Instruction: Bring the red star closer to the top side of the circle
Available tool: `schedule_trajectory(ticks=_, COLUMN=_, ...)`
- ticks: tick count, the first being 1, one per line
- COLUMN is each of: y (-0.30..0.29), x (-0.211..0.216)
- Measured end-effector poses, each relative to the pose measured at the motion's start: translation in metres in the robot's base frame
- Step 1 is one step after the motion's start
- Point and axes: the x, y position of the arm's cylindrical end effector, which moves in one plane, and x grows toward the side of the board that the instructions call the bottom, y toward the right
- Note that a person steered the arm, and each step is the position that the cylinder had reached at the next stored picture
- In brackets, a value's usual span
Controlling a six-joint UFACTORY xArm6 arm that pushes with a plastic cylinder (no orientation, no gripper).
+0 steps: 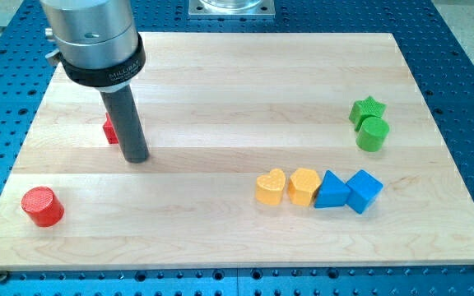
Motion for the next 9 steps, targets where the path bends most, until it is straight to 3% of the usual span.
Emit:
schedule_trajectory(ticks=1, y=0.0, x=-0.009)
schedule_trajectory(ticks=2, y=0.04, x=-0.038)
schedule_trajectory(ticks=3, y=0.036, x=-0.085)
schedule_trajectory(ticks=4, y=-0.01, x=-0.048)
schedule_trajectory(ticks=5, y=-0.012, x=-0.009)
schedule_trajectory(ticks=6, y=-0.011, x=-0.031)
schedule_trajectory(ticks=8, y=-0.086, x=0.007)
schedule_trajectory(ticks=9, y=-0.087, x=0.007)
